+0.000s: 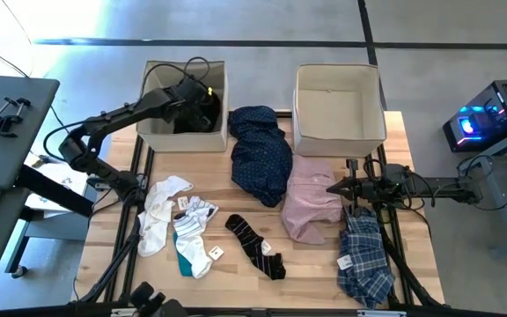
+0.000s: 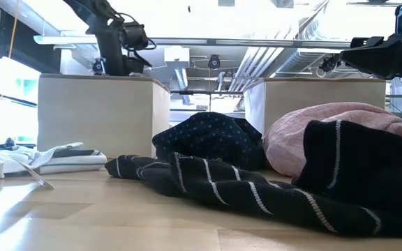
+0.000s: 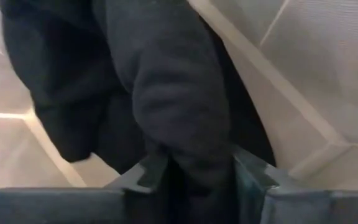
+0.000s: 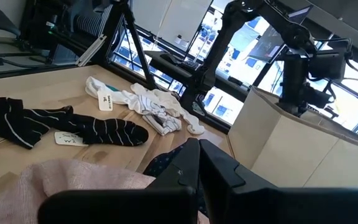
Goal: Sort clothes
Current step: Put the black pants into the left laundry organizer
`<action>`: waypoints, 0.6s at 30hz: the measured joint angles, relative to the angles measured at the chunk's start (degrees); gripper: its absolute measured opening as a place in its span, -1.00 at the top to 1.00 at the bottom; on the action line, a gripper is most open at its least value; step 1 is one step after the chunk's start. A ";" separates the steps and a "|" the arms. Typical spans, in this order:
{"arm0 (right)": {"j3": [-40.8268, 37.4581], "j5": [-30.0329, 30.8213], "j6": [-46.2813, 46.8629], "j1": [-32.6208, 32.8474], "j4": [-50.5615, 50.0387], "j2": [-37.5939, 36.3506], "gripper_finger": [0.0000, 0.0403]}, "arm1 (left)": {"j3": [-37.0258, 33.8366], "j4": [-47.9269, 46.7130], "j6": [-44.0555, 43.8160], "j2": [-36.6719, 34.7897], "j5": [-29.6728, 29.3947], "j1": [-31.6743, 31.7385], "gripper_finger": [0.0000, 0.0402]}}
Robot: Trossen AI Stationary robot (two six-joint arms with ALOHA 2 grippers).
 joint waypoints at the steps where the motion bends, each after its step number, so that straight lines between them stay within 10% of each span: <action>1: 0.00 -0.04 -0.02 -0.02 0.00 0.00 1.00 | 0.00 -0.49 -0.66 -0.25 0.84 0.47 0.37; 18: 0.00 -0.13 0.00 -0.02 0.00 0.00 1.00 | 18.40 -18.50 -3.83 -2.94 6.36 2.91 0.05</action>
